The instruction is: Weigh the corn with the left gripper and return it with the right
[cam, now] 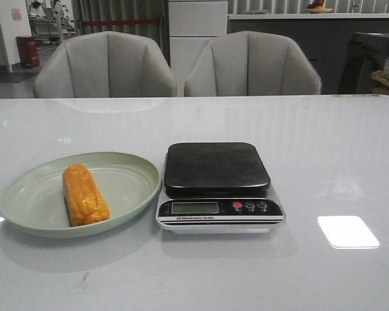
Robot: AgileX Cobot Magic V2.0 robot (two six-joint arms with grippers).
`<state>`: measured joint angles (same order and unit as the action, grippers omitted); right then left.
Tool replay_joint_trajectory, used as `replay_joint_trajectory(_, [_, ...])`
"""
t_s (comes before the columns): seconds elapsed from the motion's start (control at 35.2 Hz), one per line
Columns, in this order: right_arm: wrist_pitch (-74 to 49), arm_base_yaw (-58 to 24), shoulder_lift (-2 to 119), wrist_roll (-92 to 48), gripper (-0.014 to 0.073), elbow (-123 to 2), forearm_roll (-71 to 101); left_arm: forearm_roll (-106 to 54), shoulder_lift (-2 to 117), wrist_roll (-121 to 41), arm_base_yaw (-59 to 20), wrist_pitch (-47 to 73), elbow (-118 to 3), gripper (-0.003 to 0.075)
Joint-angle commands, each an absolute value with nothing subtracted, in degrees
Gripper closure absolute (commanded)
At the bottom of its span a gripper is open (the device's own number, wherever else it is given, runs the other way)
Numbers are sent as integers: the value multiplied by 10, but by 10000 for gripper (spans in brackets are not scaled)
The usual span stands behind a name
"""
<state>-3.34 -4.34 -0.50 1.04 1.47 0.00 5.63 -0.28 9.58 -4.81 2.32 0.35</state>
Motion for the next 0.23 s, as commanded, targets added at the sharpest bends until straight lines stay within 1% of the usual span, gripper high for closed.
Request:
replay_joint_trajectory(0.0, [7, -41, -16, 4, 397, 21, 0, 51, -15, 96, -47, -20, 21, 606])
replay_joint_trajectory(0.2, [7, -41, -16, 4, 397, 21, 0, 51, -15, 96, -47, -20, 21, 606])
